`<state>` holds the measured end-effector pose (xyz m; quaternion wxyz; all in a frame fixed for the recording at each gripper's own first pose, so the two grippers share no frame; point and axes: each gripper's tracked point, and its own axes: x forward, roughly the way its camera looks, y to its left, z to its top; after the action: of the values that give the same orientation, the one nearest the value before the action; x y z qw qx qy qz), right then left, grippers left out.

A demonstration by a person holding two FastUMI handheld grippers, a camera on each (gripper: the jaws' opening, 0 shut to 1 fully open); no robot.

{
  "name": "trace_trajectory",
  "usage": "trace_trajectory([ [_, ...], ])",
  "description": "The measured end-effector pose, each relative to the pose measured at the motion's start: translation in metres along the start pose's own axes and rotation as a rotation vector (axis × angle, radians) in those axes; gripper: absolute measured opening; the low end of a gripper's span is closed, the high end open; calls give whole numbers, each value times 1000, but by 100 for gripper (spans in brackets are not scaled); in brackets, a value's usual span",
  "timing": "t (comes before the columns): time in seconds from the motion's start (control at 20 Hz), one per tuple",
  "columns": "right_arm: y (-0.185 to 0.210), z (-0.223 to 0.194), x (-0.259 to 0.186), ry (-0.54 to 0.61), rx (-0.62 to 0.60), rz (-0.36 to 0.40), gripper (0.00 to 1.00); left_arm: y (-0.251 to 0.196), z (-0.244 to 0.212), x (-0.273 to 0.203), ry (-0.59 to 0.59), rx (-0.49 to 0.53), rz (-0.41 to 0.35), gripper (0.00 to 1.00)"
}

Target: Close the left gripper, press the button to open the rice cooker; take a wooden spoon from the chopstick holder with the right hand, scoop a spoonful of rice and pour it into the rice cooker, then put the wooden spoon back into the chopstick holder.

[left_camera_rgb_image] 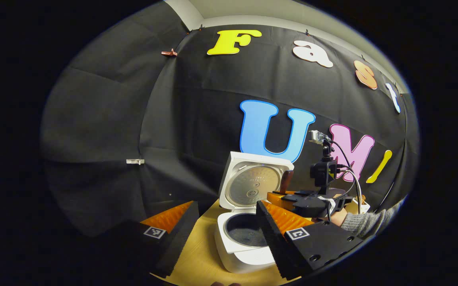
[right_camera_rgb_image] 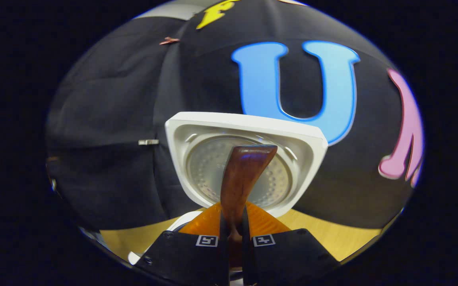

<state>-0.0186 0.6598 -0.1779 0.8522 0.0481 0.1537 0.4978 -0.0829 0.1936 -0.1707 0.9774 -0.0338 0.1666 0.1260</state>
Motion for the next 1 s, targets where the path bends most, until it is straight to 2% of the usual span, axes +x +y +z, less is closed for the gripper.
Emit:
trace_trajectory([
  [0.15,22,2,-2,-18,-163,42,17,3,-1,-1,-2,-7,10,94],
  [0.45,46,-1,-2,-41,-396,79,16,6,0,-1,-5,-10,23,94],
  [0.55,51,-2,-4,-43,-434,88,17,6,0,-1,-4,-9,24,94],
  [0.6,51,-5,-4,-30,-414,95,17,6,0,0,-3,-8,25,94],
  [0.7,44,-8,-2,-1,-288,91,17,4,1,0,-5,-9,26,94],
  [1.0,-10,-28,2,80,366,26,17,-3,3,-5,-9,-8,23,94],
])
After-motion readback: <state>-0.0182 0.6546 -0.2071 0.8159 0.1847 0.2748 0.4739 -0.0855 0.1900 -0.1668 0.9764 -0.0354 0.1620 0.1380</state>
